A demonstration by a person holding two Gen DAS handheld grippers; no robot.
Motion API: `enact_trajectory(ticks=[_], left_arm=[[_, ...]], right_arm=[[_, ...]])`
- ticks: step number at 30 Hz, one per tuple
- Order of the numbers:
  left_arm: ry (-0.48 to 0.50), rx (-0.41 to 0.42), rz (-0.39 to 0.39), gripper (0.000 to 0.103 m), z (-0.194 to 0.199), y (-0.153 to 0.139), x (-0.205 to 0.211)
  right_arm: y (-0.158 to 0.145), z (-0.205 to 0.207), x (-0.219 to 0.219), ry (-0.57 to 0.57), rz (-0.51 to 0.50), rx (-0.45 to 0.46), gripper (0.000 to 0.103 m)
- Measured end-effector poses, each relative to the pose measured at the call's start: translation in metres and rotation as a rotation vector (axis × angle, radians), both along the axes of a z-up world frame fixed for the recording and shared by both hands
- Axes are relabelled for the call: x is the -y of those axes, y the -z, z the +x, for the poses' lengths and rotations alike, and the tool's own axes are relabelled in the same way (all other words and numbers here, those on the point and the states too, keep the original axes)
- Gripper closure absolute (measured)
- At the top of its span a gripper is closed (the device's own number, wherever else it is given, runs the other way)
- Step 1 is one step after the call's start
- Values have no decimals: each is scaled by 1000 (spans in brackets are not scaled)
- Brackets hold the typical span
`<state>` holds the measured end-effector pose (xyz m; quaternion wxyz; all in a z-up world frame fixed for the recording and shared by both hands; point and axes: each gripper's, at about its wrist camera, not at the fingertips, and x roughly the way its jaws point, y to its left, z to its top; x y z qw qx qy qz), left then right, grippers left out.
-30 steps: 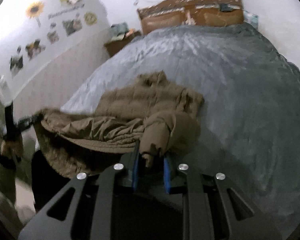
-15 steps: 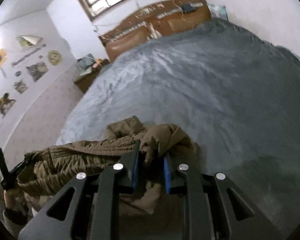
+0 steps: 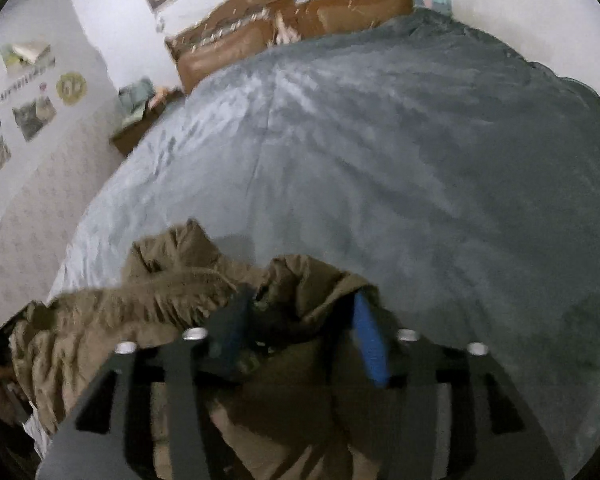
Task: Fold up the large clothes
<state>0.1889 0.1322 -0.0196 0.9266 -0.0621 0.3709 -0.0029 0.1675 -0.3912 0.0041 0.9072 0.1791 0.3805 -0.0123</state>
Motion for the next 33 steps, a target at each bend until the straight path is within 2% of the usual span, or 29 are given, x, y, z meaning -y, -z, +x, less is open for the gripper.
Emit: enact_trajectory(ticks=[1, 2, 4, 6, 8, 10, 11, 13, 14, 18, 21, 25, 26, 27, 28, 29, 30, 31, 32, 33], left_arm=[[-16, 20, -22, 9, -4, -6, -8], [-27, 35, -40, 9, -9, -11, -15], [-51, 68, -49, 7, -17, -21, -25], [-76, 89, -34, 4, -33, -28, -36], [-104, 98, -2, 3, -47, -32, -49], [-122, 74, 50, 3, -58, -32, -62], [-89, 45, 46, 3, -59, -28, -65], [59, -43, -11, 3, -54, -10, -65], [111, -60, -22, 3, -56, -2, -62], [269, -126, 20, 3, -51, 28, -25], [326, -176, 20, 3, -44, 45, 4], [316, -181, 75, 3, -32, 55, 22], [307, -180, 58, 3, -29, 56, 23], [302, -182, 32, 8, -26, 57, 22], [304, -190, 7, 15, -25, 56, 22], [303, -202, -30, 39, -22, 56, 21], [295, -205, -44, 58, -22, 57, 19], [272, -194, -55, 65, -20, 54, 18], [265, -182, -50, 81, -21, 52, 19], [259, -162, -41, 90, -20, 50, 19]], right_arm=[[-7, -6, 6, 36, 2, 41, 12], [-17, -18, 12, 81, -3, 95, 8], [-29, -30, 21, 118, 6, 147, 8], [-36, -38, 28, 105, 28, 167, 8], [-36, -44, 31, 79, 47, 161, 8], [-27, -49, 30, 38, 58, 122, 8], [-20, -50, 28, -1, 69, 93, 8], [-10, -50, 22, -71, 69, 41, 8], [-4, -49, 16, -101, 40, 15, 8], [8, -40, 0, -182, 5, -46, 8], [22, -36, -8, -214, 8, -98, 8], [39, -36, -15, -244, 3, -157, 9], [41, -35, -14, -245, 13, -166, 17], [43, -33, -15, -244, 23, -172, 26], [44, -31, -15, -241, 24, -180, 45], [44, -30, -17, -243, 18, -179, 57], [42, -30, -19, -243, 7, -171, 63], [39, -29, -20, -239, -4, -157, 71], [36, -29, -21, -236, -8, -152, 77], [30, -29, -21, -225, -15, -138, 79]])
